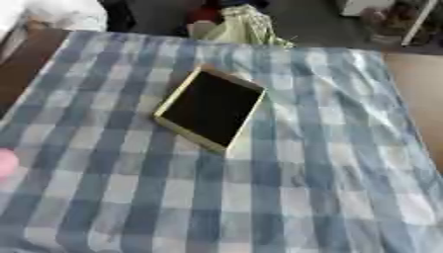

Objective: Pick up objects on the table and place them in the box.

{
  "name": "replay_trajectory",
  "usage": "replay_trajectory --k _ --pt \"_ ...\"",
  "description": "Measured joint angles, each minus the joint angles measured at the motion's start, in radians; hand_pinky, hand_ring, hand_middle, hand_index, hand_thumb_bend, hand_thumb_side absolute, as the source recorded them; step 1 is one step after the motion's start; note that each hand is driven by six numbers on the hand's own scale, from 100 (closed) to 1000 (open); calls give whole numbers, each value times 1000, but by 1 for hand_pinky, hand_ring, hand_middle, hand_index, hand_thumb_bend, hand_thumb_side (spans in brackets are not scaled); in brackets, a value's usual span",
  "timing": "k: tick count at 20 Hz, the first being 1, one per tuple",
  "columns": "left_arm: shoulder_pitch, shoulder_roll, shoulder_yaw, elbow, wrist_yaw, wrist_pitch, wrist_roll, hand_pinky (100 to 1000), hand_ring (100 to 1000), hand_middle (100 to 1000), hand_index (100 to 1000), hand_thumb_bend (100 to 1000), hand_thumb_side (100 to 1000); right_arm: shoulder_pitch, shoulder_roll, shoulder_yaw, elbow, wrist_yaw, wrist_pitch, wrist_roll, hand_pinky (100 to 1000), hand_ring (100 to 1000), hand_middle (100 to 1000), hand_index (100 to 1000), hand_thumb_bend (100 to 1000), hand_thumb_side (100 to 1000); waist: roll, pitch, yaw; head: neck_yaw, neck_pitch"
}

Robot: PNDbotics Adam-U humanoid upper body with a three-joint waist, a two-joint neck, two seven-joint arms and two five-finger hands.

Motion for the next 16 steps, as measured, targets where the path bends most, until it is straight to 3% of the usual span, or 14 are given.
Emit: replay_trajectory --k 16 --pt "-19 92 -32 0 -77 -48 13 622 742 749 889 100 531 -1 -9 6 0 1 2 9 784 618 662 732 100 843 13 -8 7 30 10"
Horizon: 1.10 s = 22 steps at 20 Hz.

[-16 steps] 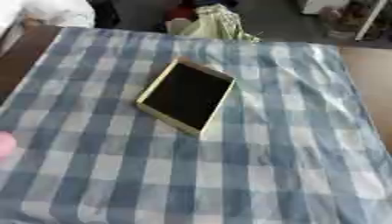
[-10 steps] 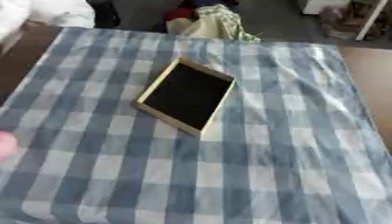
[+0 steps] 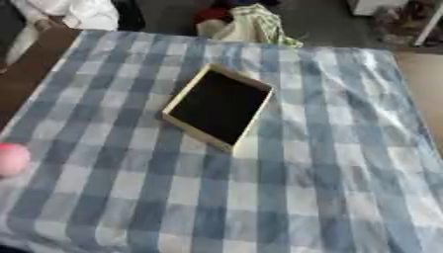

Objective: Pick up objects on the table and place them in the box.

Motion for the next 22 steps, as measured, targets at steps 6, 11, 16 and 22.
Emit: replay_trajectory --k 6,11,16,22 --pt "-10 47 -19 -1 -58 -12 -40 630 743 749 897 100 472 -1 -1 0 0 0 2 2 785 618 662 732 100 843 1 0 0 -12 0" --pt "-19 115 -49 -2 -117 -16 -135 643 753 756 902 100 479 1 -8 0 0 0 2 3 785 617 661 732 100 844 5 0 6 -32 0" --pt "-37 190 -89 -2 -141 -18 -246 653 766 763 907 100 546 1 -10 0 0 0 3 5 785 617 660 732 100 844 6 1 5 -43 -2" --pt "-47 239 -110 -3 -151 -23 -344 679 790 783 924 100 648 2 -10 0 0 0 3 8 785 616 660 732 100 845 9 4 7 -49 -4"
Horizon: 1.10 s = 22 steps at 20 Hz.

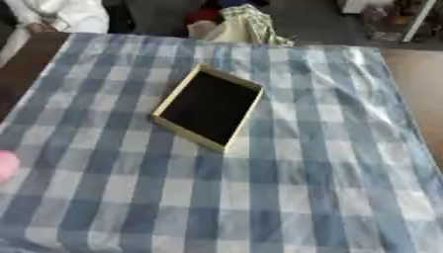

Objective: Pick up objects on the table and place them in the box.

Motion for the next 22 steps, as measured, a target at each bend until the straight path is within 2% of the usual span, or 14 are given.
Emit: replay_trajectory --k 3,8,12,13,15,22 --pt "0 16 0 0 -25 5 -41 719 827 814 947 100 695 0 0 0 0 0 1 1 785 617 660 732 100 844 2 0 3 -1 0" --pt "2 23 1 0 -116 37 -94 741 844 819 944 100 690 0 0 0 0 0 0 3 785 616 659 732 100 844 2 0 3 -1 0" --pt "3 23 2 17 -171 56 -108 755 858 830 944 161 711 0 0 0 0 0 0 4 785 616 659 732 100 844 1 0 3 2 0" --pt "3 22 2 26 -181 59 -111 759 862 833 943 212 693 0 0 0 0 0 0 4 785 616 659 732 100 844 1 0 3 3 0" --pt "3 21 4 47 -205 65 -117 761 866 834 940 241 689 0 0 0 0 0 0 4 785 616 659 732 100 844 1 0 1 4 0" --pt "2 7 7 145 -288 73 -127 769 875 840 942 285 700 0 0 0 0 0 2 6 784 616 658 732 100 844 -1 1 -2 10 0"
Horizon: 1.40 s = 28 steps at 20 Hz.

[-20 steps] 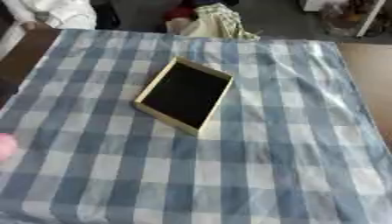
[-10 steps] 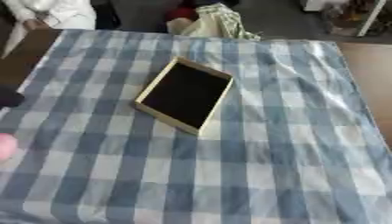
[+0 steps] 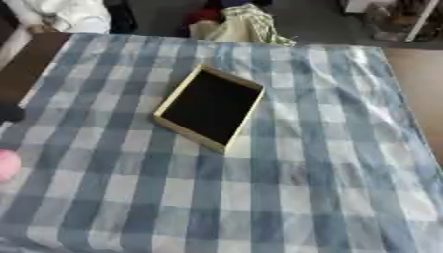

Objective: Pick up objects on the table and place them in the box.

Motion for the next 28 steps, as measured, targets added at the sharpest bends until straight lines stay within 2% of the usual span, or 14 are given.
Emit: replay_trajectory --k 6,10,16,17,23,28 --pt "-9 -12 0 81 -53 2 -1 777 897 850 941 323 676 0 0 0 0 0 -2 3 784 616 657 731 100 844 -2 1 -3 15 0" --pt "-16 -21 0 133 -86 6 4 765 889 839 943 296 556 0 0 0 0 0 -2 6 784 616 657 731 100 844 -2 1 -5 22 0" --pt "-17 -30 -6 199 -99 16 16 754 882 838 961 283 215 -1 0 3 0 -1 -2 7 784 616 656 731 100 844 -3 1 -6 25 0" --pt "-17 -31 -7 209 -99 17 17 746 876 835 963 255 198 -1 0 5 0 -1 -1 8 784 616 656 731 100 844 -3 1 -6 25 0" --pt "-23 -39 -7 276 -85 33 19 742 875 839 968 260 201 -1 0 6 0 -1 -1 11 784 616 656 731 100 844 -3 1 -8 26 1" --pt "-28 -39 -7 308 -97 65 22 749 882 843 970 303 212 -1 0 6 0 -2 -2 15 783 615 655 730 100 844 -3 2 -8 28 3"
